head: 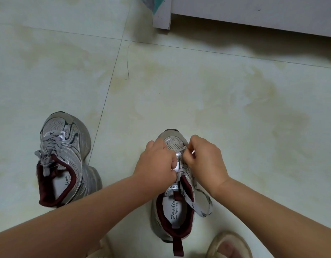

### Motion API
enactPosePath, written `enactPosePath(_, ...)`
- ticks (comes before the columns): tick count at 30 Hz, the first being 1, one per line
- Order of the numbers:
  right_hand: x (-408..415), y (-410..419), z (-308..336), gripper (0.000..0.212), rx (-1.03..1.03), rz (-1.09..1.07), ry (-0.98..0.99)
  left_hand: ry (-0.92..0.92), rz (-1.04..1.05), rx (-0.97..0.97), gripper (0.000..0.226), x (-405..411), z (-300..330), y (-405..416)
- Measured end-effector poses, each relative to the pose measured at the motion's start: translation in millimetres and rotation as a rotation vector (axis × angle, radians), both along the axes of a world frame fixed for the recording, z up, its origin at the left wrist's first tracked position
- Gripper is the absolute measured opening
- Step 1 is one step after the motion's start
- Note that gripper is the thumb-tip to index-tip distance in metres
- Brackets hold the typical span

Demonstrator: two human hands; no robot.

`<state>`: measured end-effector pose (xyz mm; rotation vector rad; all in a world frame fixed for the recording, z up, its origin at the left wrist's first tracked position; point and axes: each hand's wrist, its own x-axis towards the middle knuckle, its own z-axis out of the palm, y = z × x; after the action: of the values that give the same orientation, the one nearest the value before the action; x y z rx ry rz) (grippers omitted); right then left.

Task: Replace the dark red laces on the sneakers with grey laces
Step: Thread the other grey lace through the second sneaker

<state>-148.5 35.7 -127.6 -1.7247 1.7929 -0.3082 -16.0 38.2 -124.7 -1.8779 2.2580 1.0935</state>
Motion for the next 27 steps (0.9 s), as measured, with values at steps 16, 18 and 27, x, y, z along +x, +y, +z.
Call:
enactPosePath(16,-6.4,0.3,-11.1,0.019,0.109,-0.209,-0.272,-0.160,0.107,0.070,0.021,-15.8,-2.4,5.7)
enactPosePath(18,-7.5,0.3,-10.6,0.014,0.113,-0.165,-0.255,-0.186,0.134,0.061,0.022,-20.0,-2.4,8.2)
enactPosePath(27,-6.8,10.2,-16.4,0.027,0.179,-0.378,-0.452,-0.187,0.147,0.025,0.018,-18.2,-0.2,5.0)
